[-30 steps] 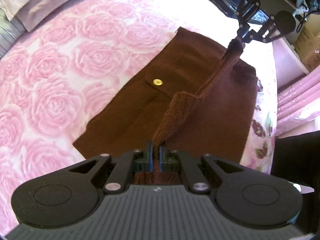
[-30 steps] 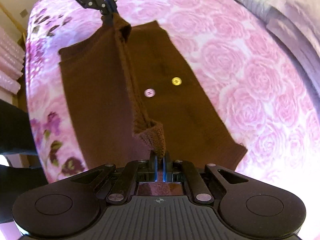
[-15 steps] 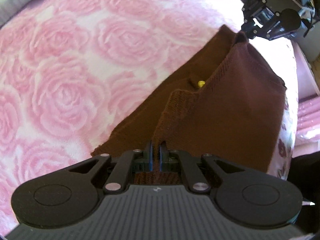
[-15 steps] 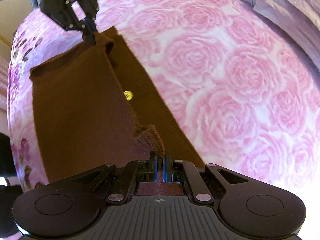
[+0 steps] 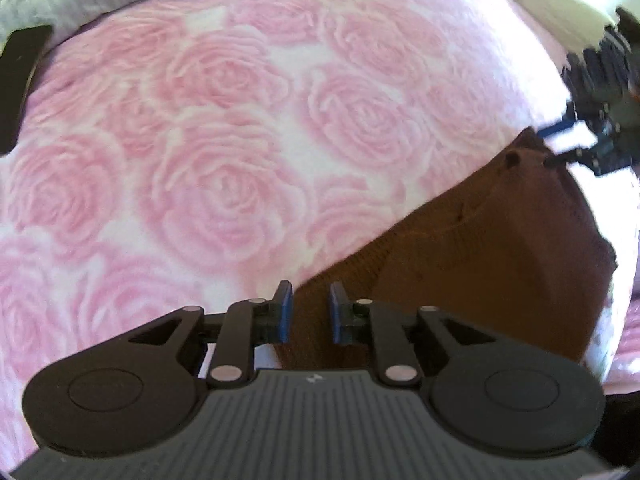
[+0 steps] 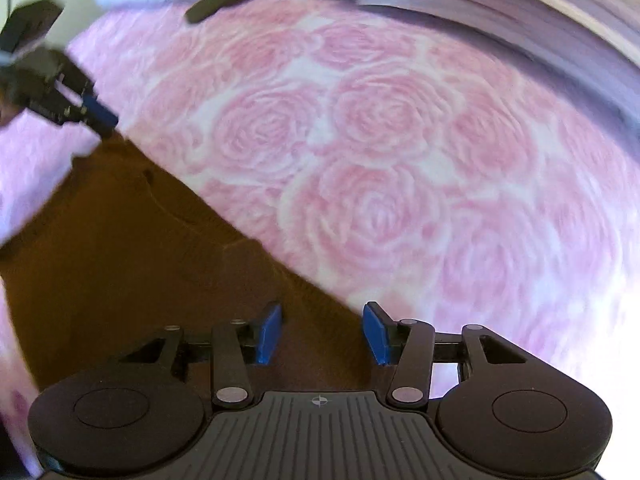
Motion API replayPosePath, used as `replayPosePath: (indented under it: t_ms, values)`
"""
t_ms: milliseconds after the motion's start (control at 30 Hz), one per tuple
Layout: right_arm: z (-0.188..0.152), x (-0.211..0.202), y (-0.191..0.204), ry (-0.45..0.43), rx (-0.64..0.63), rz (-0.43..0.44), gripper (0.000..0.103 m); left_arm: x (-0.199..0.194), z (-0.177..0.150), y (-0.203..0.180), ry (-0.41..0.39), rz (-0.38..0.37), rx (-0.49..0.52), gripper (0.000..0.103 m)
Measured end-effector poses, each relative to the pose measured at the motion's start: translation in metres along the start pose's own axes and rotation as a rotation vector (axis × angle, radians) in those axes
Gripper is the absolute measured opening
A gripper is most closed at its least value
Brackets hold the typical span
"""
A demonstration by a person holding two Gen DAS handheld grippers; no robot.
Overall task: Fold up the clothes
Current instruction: 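Fold the hem over toward the collar with both grippers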
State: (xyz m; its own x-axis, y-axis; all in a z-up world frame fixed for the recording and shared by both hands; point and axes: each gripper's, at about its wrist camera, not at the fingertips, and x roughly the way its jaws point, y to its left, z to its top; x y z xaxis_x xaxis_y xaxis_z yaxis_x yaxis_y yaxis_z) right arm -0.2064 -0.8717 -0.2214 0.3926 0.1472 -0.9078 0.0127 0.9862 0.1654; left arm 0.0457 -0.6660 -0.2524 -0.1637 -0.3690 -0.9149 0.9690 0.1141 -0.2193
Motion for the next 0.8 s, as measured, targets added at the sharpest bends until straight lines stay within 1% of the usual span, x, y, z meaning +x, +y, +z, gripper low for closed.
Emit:
replayPosePath:
  t_ms: [67,167,233,333,433,500,533,567,600,633,667,700,733,800]
  values:
    - [-0.013,-0.006,0.004,-0.014,0.059,0.020,0.049,0.001,-0.008,-0.005,0.006,-0.012,0.003,0.017]
    - [-0.027,-0.002,0.010,-0.012,0.087,0.011,0.049,0.008,-0.020,-0.013,0.022,-0.023,0.019,0.019]
    - [-0.030,0.003,0.010,-0.011,0.098,-0.006,0.049,0.015,-0.023,-0.014,0.023,-0.019,0.012,0.020]
    - [-0.030,0.009,0.005,-0.034,0.119,-0.040,0.049,0.024,-0.023,-0.015,0.021,-0.022,0.003,0.021]
    - [-0.028,0.009,-0.002,-0.045,0.132,-0.052,0.049,0.029,-0.022,-0.016,0.025,-0.021,0.016,0.021]
    - [-0.028,0.014,-0.004,-0.030,0.120,-0.052,0.049,0.031,-0.021,-0.020,0.035,-0.013,0.040,0.021]
    - [-0.028,0.016,-0.005,-0.023,0.117,-0.046,0.049,0.030,-0.020,-0.023,0.037,-0.008,0.058,0.018]
    - [-0.029,0.017,-0.006,-0.017,0.119,-0.043,0.049,0.029,-0.020,-0.025,0.040,-0.004,0.076,0.012]
    - [-0.030,0.017,-0.007,-0.016,0.124,-0.042,0.048,0.029,-0.019,-0.028,0.042,0.000,0.093,0.010]
    - [-0.030,0.017,-0.008,-0.017,0.133,-0.044,0.038,0.027,-0.018,-0.030,0.042,0.005,0.110,0.005]
    - [-0.029,0.016,-0.009,-0.014,0.140,-0.049,0.028,0.024,-0.017,-0.033,0.038,0.005,0.121,0.002]
    - [-0.029,0.015,-0.010,-0.009,0.146,-0.055,0.016,0.022,-0.016,-0.035,0.032,0.002,0.129,0.002]
    - [-0.029,0.014,-0.011,-0.005,0.153,-0.058,0.013,0.019,-0.015,-0.037,0.025,-0.002,0.138,0.001]
    - [-0.027,0.009,-0.012,-0.013,0.149,-0.081,0.002,0.016,-0.012,-0.038,0.010,-0.005,0.142,0.001]
